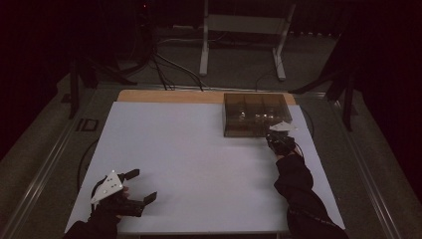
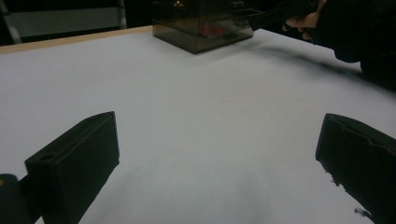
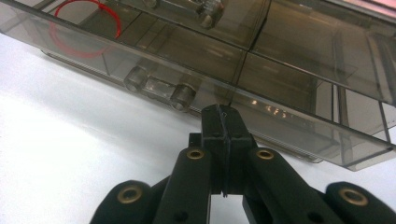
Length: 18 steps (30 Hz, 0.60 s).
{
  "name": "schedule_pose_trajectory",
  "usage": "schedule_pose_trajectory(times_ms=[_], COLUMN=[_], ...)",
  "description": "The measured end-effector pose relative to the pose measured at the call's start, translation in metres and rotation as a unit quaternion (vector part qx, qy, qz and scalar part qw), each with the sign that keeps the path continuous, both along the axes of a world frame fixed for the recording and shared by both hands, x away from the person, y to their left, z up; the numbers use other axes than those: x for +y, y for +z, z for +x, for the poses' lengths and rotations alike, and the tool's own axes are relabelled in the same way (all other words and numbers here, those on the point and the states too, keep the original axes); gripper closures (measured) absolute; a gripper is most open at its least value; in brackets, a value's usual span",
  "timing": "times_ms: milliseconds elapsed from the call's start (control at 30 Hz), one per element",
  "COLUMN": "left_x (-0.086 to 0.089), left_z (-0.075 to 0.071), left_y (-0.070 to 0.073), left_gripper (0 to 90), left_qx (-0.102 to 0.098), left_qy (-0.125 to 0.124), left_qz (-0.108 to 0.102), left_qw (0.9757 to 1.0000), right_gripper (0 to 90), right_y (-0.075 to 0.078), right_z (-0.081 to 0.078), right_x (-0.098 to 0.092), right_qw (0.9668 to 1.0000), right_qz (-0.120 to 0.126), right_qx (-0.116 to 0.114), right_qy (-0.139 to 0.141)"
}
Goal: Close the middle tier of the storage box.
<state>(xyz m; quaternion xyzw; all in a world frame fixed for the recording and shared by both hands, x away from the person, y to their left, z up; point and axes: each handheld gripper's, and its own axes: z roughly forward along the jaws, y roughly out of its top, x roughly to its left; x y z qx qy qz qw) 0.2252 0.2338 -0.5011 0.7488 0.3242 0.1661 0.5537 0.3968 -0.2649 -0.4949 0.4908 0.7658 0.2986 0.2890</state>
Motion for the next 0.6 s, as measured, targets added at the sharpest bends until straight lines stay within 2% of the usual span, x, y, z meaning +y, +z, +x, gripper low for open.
schedule_pose_trajectory(times_ms=[600], left_x=[0.0003], left_z=[-0.0002], left_y=[-0.0001], left_gripper=[1.1], left_qx=[0.0], left_qy=[0.0], left_qz=[0.0], left_qw=[1.0], right_gripper=[90.0], right_y=[0.0007], right_z=[0.0052], right_x=[0.0008], right_qw=[1.0], right_qz=[-0.003], right_qx=[0.001], right_qy=[-0.002])
